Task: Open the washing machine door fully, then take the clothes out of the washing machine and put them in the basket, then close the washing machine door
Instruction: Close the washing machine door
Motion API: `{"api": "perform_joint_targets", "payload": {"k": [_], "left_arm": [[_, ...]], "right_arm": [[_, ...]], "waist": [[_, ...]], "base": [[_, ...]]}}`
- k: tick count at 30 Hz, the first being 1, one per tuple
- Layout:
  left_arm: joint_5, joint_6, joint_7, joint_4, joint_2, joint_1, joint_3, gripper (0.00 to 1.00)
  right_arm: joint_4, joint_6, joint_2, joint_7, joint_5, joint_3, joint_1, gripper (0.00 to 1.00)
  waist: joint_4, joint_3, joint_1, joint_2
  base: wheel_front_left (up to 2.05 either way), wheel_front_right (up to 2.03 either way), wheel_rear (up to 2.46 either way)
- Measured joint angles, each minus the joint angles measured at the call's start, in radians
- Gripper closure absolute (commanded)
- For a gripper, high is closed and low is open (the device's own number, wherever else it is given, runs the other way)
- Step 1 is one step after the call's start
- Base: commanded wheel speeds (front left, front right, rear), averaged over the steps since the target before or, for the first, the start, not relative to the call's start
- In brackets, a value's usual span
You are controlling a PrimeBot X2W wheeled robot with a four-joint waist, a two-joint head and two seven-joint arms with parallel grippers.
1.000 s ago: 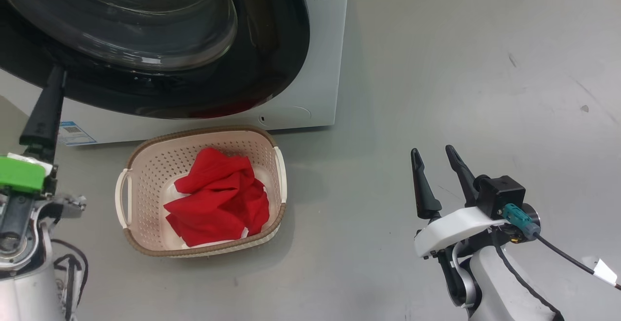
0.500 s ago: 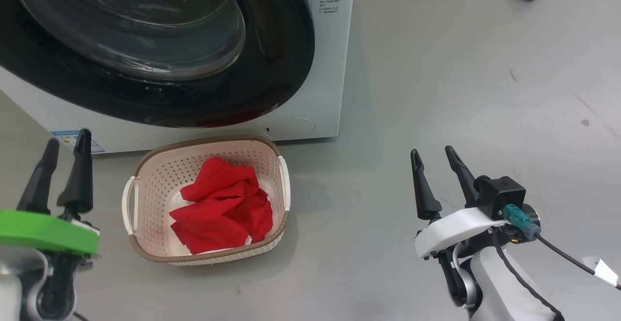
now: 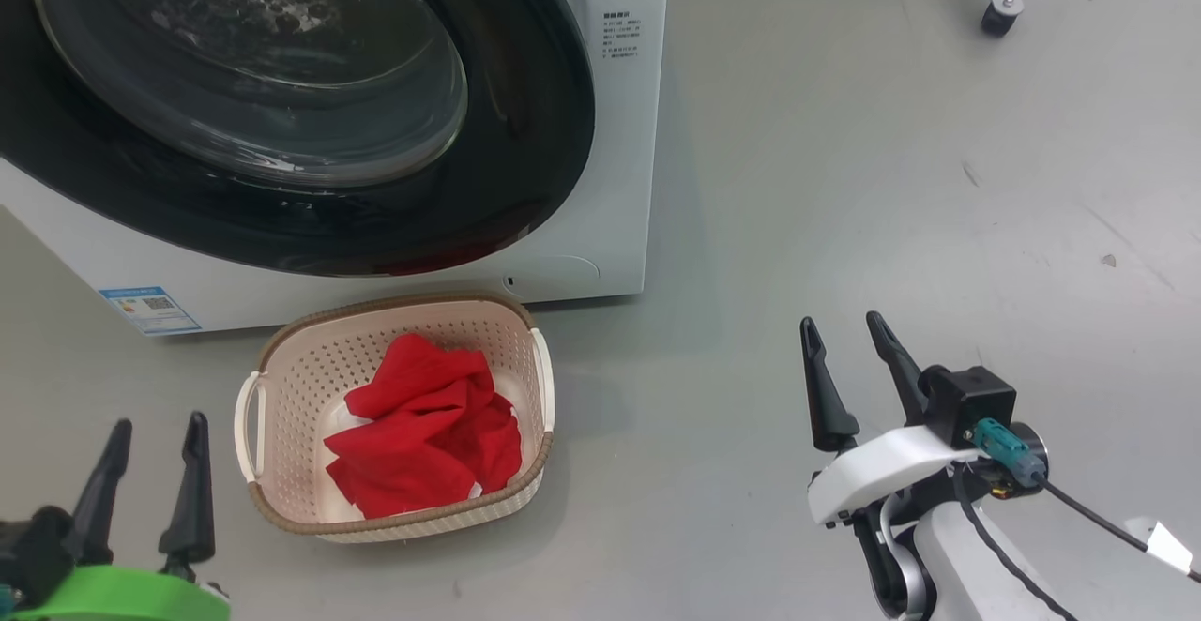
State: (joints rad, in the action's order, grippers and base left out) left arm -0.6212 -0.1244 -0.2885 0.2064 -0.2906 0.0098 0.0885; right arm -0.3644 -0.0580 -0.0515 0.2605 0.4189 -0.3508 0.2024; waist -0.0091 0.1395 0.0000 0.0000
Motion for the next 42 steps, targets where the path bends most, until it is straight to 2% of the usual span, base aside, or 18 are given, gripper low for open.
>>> {"api": "perform_joint_targets", "payload": {"k": [10, 23, 42], "left_arm": [[0.124, 0.011, 0.025, 0.103, 0.03, 0.021, -0.039, 0.0], [0.221, 0.014, 0.029, 0.041, 0.116, 0.021, -0.141, 0.0], [0.294, 0.007, 0.029, 0.018, 0.186, 0.022, -0.2, 0.0]], "right_arm": [[-0.002, 0.012, 0.0, 0.0, -0.009, 0.01, -0.028, 0.0], [-0.001, 0.016, 0.001, 0.0, -0.019, 0.012, -0.034, 0.0], [0.005, 0.022, 0.001, 0.0, -0.036, 0.019, -0.047, 0.0]], "waist": [[0.001, -0.035, 0.0, 0.0], [0.008, -0.051, 0.0, 0.0], [0.008, -0.041, 0.0, 0.0]], "base": [[0.0, 0.0, 0.0], [0.0, 0.0, 0.0], [0.0, 0.0, 0.0]]}}
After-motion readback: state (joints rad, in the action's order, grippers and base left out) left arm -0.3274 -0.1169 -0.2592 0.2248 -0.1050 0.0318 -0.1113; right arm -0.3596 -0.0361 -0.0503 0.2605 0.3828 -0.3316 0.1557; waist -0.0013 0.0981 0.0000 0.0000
